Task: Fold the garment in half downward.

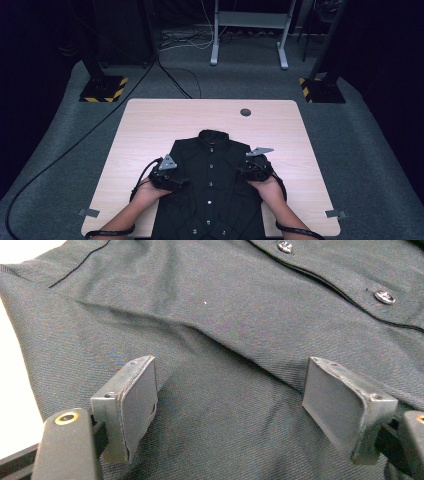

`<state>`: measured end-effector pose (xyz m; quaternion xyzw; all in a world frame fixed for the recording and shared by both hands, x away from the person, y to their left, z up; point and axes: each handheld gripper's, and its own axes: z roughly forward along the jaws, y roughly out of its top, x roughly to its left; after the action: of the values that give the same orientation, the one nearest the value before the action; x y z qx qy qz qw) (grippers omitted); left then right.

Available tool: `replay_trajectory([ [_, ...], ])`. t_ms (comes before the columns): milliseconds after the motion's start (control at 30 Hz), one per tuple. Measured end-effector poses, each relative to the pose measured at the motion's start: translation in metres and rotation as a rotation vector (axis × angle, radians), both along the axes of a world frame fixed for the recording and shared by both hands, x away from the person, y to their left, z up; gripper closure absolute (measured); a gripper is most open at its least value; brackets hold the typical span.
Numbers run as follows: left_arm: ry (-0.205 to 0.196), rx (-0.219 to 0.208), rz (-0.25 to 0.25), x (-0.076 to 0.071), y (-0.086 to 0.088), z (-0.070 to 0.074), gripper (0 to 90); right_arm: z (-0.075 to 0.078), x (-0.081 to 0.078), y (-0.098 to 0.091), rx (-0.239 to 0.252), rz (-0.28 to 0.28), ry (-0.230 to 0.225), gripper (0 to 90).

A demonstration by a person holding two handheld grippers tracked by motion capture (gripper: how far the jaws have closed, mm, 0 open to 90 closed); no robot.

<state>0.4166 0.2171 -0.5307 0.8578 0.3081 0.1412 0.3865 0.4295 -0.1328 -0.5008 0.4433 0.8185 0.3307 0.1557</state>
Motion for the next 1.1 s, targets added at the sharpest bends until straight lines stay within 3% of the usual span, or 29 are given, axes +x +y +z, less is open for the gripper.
replay_trajectory([
  [533,-0.006,-0.007,0.009,-0.001,0.0,-0.001,21.6,0.005,0.038,-0.003,-0.026,-0.077,-0.023,54.0],
  [867,-0.006,-0.007,0.009,-0.001,0.0,-0.001,21.5,0.009,0.061,-0.007,-0.011,-0.139,-0.029,55.5],
  [1100,-0.006,-0.007,0.009,-0.001,0.0,-0.001,21.5,0.007,0.072,-0.009,-0.029,-0.176,-0.028,57.1],
])
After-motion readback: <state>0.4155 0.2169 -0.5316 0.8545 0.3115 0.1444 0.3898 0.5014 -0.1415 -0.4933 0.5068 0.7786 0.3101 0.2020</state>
